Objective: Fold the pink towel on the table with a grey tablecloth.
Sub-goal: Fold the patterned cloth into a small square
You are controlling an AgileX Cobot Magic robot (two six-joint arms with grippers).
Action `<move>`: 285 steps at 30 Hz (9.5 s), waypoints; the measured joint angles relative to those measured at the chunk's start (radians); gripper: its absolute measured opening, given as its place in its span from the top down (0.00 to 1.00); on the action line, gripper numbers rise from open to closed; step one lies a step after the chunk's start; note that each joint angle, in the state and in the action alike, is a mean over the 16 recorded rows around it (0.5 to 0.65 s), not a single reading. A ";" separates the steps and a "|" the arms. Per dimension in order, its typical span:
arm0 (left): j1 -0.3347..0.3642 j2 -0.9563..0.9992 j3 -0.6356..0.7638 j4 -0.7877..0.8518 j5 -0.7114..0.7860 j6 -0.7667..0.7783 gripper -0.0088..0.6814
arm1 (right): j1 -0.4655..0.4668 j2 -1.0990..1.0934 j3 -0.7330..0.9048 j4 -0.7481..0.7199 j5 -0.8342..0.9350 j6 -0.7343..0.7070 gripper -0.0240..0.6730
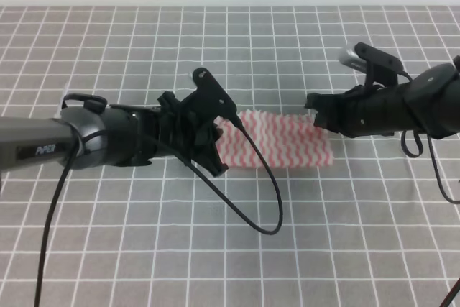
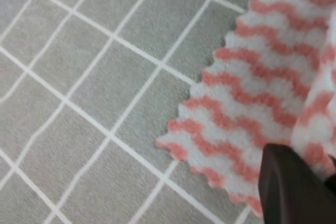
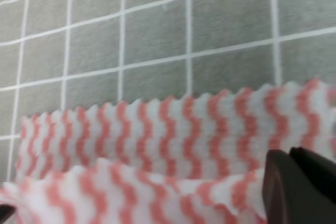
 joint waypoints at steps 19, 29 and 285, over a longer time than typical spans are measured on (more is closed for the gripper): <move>0.009 0.028 -0.007 -0.004 -0.005 -0.001 0.99 | -0.010 0.006 -0.012 -0.004 -0.003 -0.001 0.99; 0.011 0.035 -0.007 -0.007 -0.006 -0.001 0.99 | -0.023 0.016 -0.022 -0.006 0.009 -0.001 0.99; 0.103 0.066 -0.221 0.940 0.529 -1.418 0.89 | -0.028 0.026 -0.123 -0.173 0.324 0.057 0.99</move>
